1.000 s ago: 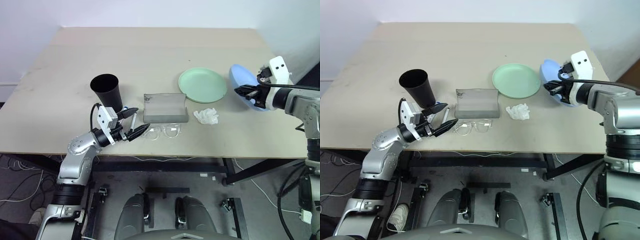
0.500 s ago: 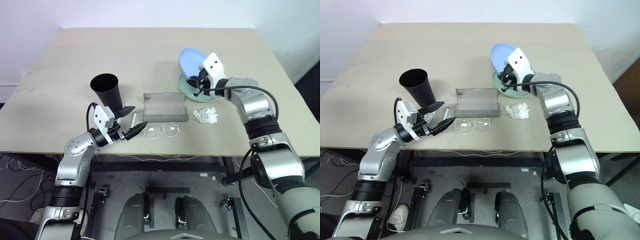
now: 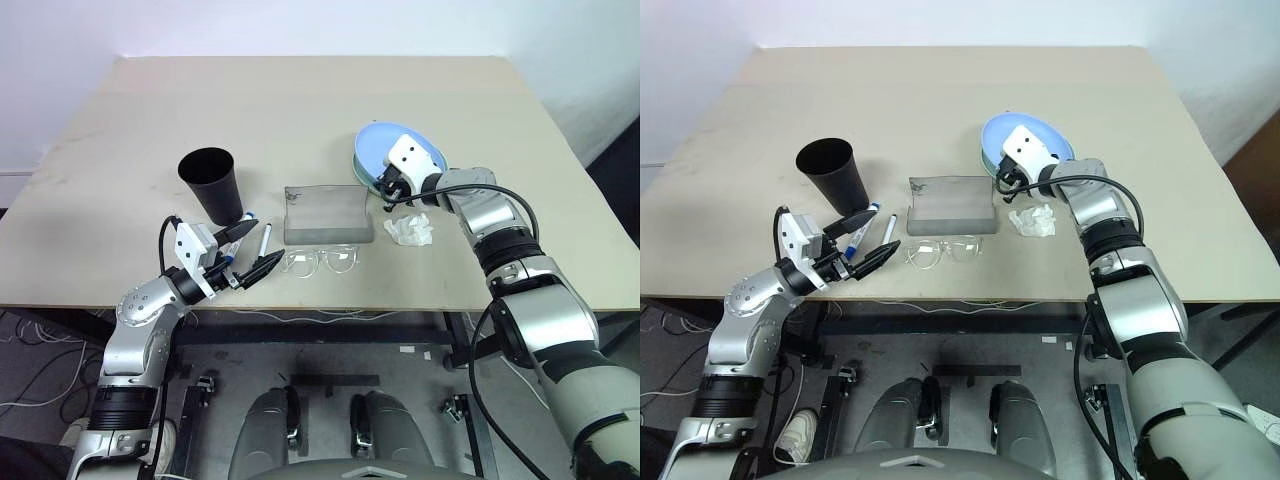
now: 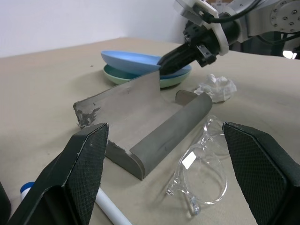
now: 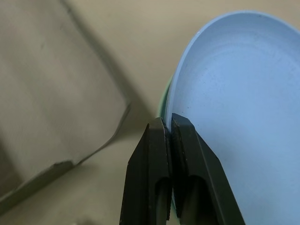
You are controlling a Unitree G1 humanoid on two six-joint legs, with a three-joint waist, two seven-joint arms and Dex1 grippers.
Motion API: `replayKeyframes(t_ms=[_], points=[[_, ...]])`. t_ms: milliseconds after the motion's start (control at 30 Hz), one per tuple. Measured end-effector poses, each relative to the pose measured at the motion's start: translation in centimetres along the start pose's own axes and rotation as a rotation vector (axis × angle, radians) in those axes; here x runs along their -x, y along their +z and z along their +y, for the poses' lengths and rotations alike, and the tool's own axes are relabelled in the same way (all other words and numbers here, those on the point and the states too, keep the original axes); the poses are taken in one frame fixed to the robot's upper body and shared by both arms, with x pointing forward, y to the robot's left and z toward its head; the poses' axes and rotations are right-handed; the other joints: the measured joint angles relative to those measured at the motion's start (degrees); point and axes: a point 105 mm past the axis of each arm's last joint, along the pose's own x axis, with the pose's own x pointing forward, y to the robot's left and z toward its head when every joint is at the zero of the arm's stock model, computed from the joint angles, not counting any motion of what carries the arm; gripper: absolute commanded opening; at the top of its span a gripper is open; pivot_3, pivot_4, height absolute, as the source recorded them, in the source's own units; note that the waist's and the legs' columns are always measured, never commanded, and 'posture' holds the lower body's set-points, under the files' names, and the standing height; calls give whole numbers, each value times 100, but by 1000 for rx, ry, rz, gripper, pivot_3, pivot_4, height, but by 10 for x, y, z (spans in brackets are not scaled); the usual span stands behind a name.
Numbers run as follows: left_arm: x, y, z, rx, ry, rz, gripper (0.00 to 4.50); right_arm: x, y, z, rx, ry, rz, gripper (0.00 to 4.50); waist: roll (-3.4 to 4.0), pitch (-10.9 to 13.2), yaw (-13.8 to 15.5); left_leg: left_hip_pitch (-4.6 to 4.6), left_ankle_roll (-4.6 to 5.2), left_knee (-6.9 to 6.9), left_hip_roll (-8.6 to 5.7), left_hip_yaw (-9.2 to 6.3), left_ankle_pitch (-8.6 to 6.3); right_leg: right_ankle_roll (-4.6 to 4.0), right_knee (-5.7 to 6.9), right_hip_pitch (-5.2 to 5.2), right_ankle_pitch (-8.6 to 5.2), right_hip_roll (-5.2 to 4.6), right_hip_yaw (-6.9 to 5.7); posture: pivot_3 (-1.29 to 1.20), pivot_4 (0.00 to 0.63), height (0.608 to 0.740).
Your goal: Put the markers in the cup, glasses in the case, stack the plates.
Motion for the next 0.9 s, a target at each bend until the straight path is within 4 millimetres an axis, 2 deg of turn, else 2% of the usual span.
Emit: replayKeyframes(t_ms=[100,133,233,400,500,667,800,867,900], points=[[-2,2,1,-4,1,-4,4093,0,-1,1,5,9,13,29,0,0,5,0,-3,0,0,0,2,0,0,0,0,0,0,0,150,710],[-2,2,1,-5,1,-5,4093,0,-1,1,5,11,13,248,0,0,5,0,-4,0,0,0,3,0,0,0,0,0,0,0,150,710],[-4,4,2,-9,-2,-9,4093,0,0,1,5,9,12,1058,0,0,1,0,-19,0,0,1,11,0,0,0,0,0,0,0,150,710],[-5,4,0,-1,-10,-3,4093,2,0,-2,6,-2,14,2687,0,0,0,0,-19,0,0,1,12,0,0,0,0,0,0,0,150,710],[-6,3,-1,1,-15,-1,4093,6,8,-6,-9,-14,-15,3754,0,0,2,0,-19,0,0,1,12,0,1,-1,0,0,0,0,150,710],[-7,5,-1,-3,-22,-6,4093,25,29,-20,-179,-16,-122,3754,-1,0,16,0,-18,1,0,0,11,-1,1,0,1,-1,0,0,150,710],[-10,8,-1,-10,-28,-13,4093,57,25,-28,-300,26,-146,3754,-2,-1,49,-2,8,2,-2,-5,-5,-1,-3,3,1,-6,-3,0,150,710],[-10,8,0,-10,-28,-13,4093,69,15,-28,-362,25,-163,4366,-2,-1,32,-1,10,2,-2,-5,-6,-2,-4,3,1,-6,-2,0,150,710],[-10,8,-1,-11,-31,-14,4093,74,9,-28,-409,23,-169,4457,-1,-1,22,-1,10,1,-1,-5,-5,-5,-3,3,3,-6,-3,0,150,710]])
